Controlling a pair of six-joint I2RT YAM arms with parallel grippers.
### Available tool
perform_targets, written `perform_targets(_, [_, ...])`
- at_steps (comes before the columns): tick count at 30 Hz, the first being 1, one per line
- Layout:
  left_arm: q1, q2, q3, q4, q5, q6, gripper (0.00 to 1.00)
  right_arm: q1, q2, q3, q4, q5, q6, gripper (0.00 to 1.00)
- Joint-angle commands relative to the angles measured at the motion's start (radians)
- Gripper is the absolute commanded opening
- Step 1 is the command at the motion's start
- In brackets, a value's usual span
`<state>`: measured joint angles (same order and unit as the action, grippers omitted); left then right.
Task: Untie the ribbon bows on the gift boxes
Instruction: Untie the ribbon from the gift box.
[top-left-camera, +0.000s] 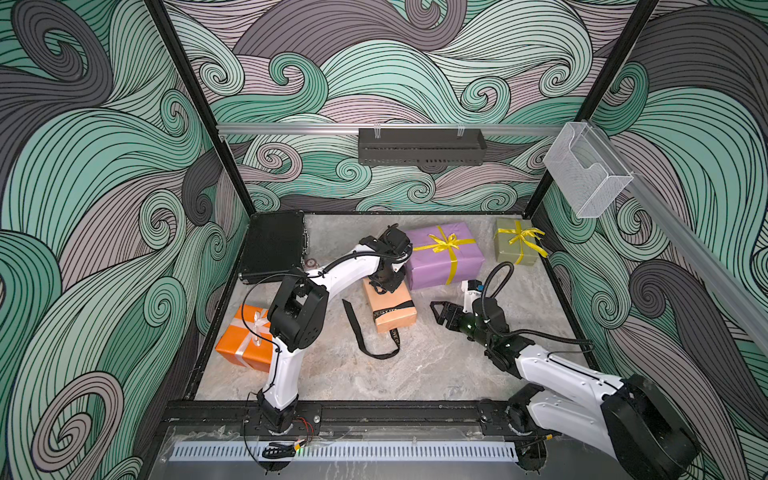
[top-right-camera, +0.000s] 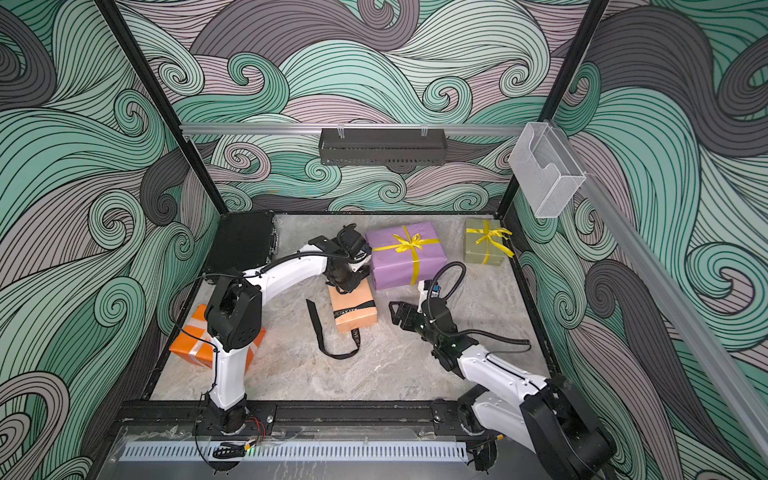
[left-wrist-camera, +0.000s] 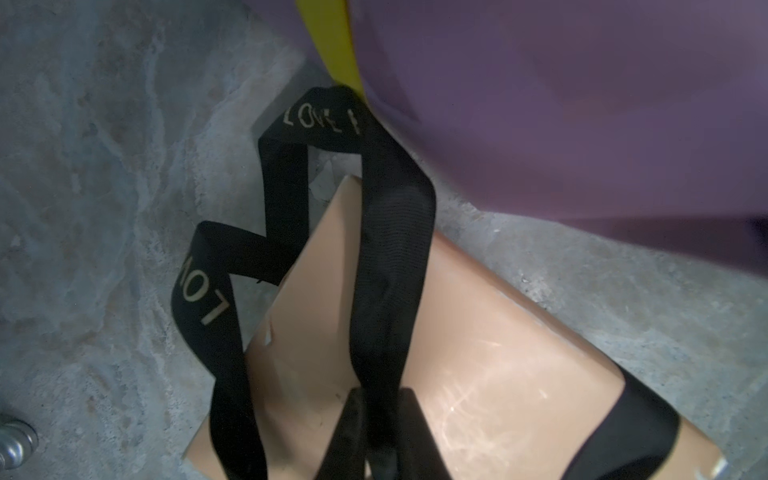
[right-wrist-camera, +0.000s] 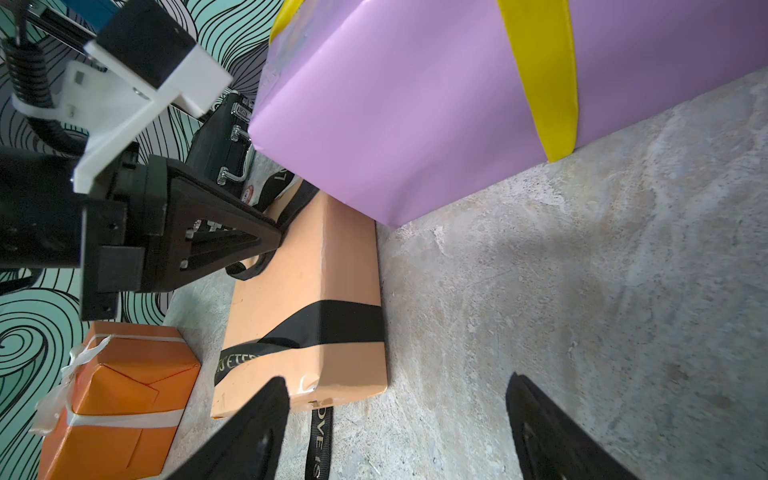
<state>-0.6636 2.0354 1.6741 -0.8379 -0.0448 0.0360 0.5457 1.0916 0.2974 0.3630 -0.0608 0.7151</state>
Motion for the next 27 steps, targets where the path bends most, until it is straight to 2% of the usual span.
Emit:
perform_targets(1, [0.005, 0.014, 0.041, -0.020, -0.006, -0.010, 0.07, -0.004, -0.004, 0.022, 0.013, -0.001, -0.008, 0.83])
perform_targets(4, [0.005, 0.006, 0.036, -0.017, -0.005, -0.015, 0.00, -0.004, -0.004, 0.022, 0.013, 0.001, -0.008, 0.83])
perform_targets(14, [0.018, -0.127, -0.033, 0.117, -0.016, -0.111, 0.00, -0.003, -0.005, 0.022, 0.010, 0.003, -0.008, 0.83])
perform_targets(22, [0.122, -0.238, -0.114, 0.295, 0.081, -0.316, 0.00, -0.004, 0.007, 0.026, 0.006, 0.000, -0.002, 0.83])
perform_targets(27, [0.207, -0.212, -0.093, 0.337, 0.113, -0.480, 0.00, -0.003, 0.022, 0.035, -0.003, 0.001, -0.002, 0.83])
